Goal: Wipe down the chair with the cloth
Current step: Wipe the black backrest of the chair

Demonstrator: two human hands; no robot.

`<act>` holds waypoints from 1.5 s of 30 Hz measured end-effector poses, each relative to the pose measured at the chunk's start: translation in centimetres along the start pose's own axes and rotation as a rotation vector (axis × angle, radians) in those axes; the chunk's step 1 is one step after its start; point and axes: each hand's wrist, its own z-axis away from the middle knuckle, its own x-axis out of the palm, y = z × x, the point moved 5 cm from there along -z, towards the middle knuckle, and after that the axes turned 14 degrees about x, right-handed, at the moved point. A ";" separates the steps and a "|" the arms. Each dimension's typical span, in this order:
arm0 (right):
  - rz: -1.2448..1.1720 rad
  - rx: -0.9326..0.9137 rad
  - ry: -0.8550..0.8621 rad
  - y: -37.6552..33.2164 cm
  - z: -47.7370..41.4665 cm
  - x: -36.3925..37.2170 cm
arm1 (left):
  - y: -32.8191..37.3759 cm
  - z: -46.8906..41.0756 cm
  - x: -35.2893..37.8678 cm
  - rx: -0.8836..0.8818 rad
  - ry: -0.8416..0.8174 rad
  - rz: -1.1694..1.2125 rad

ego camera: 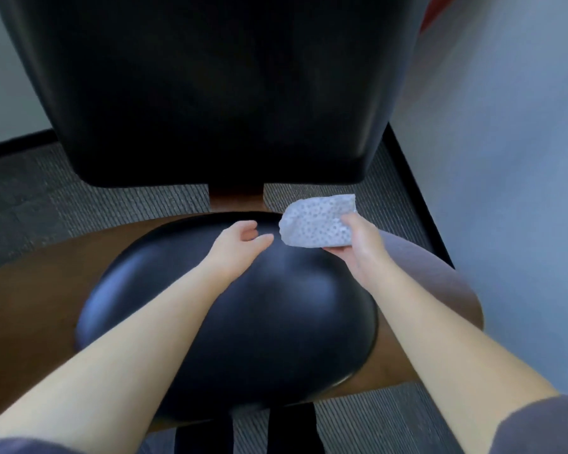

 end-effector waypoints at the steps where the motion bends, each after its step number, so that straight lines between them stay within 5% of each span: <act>1: -0.028 0.012 -0.034 0.0 0.9 -0.3 | 1.3 0.4 1.0 -0.008 0.004 0.095; 5: -0.081 0.052 -0.144 -0.1 3.2 -2.4 | 4.8 1.7 4.9 -0.045 0.025 0.406; 19: 0.249 -0.048 -0.248 -6.7 5.8 -19.3 | 13.8 7.1 21.9 0.007 0.189 0.799; 28: 0.395 -0.041 -0.251 -10.4 7.0 -17.8 | 16.0 6.8 20.2 0.013 0.356 0.721; 33: 0.288 -0.065 -0.459 -15.3 6.6 -15.0 | 18.6 5.2 17.2 0.067 0.429 0.543; 39: 0.428 -0.020 -0.598 -23.3 3.9 -12.0 | 24.0 -0.2 15.5 0.132 0.517 0.302; 42: 0.516 -0.170 -0.536 -29.3 2.9 -10.6 | 27.1 -3.2 15.2 0.111 0.636 0.275; 45: 0.603 -0.571 -0.360 -36.9 4.2 -9.1 | 30.0 -5.5 14.5 0.068 0.780 0.250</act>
